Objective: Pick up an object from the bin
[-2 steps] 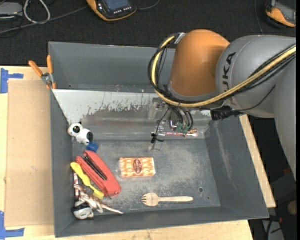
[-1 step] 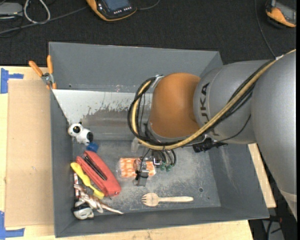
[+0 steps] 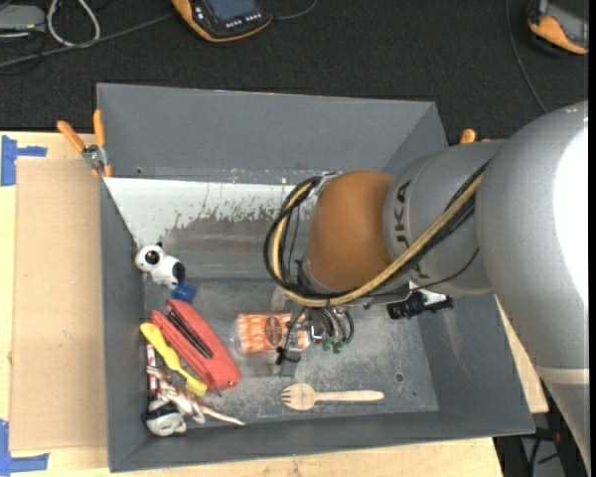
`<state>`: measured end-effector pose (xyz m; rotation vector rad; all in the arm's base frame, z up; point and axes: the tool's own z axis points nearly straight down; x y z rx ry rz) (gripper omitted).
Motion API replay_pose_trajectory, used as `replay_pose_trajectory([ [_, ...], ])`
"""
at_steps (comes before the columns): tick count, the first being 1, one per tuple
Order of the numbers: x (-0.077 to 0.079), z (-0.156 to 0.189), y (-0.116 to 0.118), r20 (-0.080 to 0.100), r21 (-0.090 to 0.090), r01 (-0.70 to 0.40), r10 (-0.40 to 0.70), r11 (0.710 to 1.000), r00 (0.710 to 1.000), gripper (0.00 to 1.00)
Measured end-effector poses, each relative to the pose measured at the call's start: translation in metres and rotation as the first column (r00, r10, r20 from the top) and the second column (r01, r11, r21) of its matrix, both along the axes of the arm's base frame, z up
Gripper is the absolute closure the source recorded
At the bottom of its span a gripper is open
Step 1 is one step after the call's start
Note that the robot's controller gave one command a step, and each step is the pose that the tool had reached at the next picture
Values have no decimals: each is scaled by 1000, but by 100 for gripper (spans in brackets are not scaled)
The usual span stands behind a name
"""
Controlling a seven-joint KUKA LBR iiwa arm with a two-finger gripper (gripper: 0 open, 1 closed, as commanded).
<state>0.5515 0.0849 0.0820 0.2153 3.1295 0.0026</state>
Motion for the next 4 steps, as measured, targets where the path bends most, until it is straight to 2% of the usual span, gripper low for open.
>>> replay_pose_trajectory([
  [1,-2,-13,-4,-1,3,88,-88,996,996,100],
  [2,-2,-13,-4,-1,3,88,-88,996,996,100],
  [3,-4,53,-6,-4,2,111,-111,994,994,100],
  [4,-4,81,-12,-6,1,67,-67,998,998,100],
])
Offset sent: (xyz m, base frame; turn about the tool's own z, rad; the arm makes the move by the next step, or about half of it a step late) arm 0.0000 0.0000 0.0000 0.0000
